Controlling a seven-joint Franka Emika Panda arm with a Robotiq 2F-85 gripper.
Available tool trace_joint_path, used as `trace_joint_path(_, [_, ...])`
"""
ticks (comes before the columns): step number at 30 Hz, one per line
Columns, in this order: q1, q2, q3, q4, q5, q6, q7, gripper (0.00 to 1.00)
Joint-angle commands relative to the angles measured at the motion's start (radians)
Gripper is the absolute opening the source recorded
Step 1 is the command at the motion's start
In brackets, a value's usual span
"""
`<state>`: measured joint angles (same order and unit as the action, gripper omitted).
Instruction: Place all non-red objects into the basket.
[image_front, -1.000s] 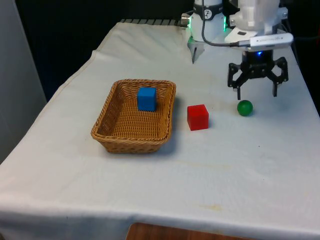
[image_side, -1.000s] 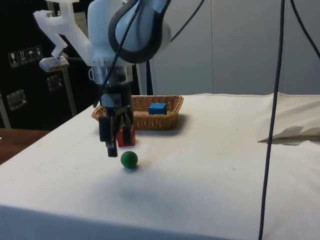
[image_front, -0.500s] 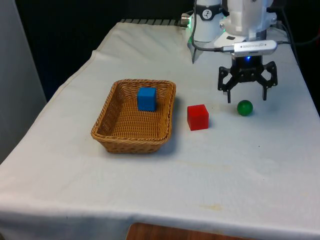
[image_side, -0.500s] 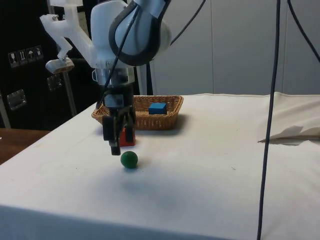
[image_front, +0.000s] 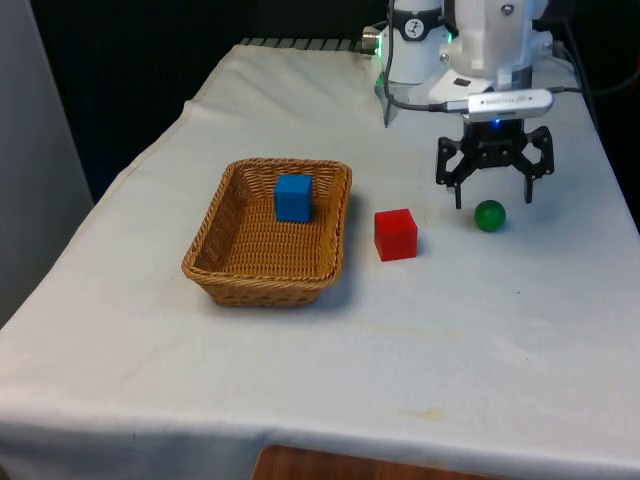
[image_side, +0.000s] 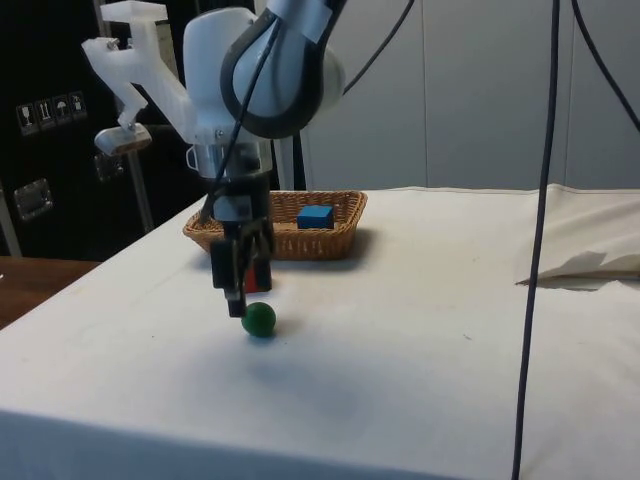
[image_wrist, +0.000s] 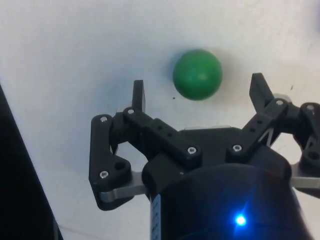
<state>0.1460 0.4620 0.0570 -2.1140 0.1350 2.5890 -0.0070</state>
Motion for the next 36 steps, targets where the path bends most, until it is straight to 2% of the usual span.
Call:
trace_joint_path(1, [-0.005, 0.009, 0.009, 0.002, 0.011, 0.012, -0.010, 1.00])
trace_joint_path(4, [-0.005, 0.021, 0.010, 0.004, 0.010, 0.015, -0.013, 1.00])
trace_joint_path(5, [0.000, 0.013, 0.001, 0.002, 0.000, 0.004, -0.004, 1.00])
trace_joint_path(6, [-0.005, 0.023, 0.009, 0.005, 0.009, 0.015, -0.013, 1.00])
trace_joint_path(13, [0.000, 0.032, 0.003, 0.010, 0.000, 0.006, -0.006, 1.00])
trace_joint_path(21, [-0.001, 0.061, 0.003, 0.031, 0.001, 0.012, -0.008, 1.00])
trace_joint_path(31, [0.000, 0.067, 0.002, 0.035, 0.000, 0.008, -0.006, 1.00])
trace_joint_path(33, [0.000, 0.067, 0.002, 0.034, 0.000, 0.008, -0.006, 0.97])
trace_joint_path(34, [0.000, 0.066, 0.002, 0.034, 0.000, 0.007, -0.006, 0.80])
trace_joint_path(36, [0.000, 0.066, 0.002, 0.034, 0.000, 0.007, -0.006, 0.57])
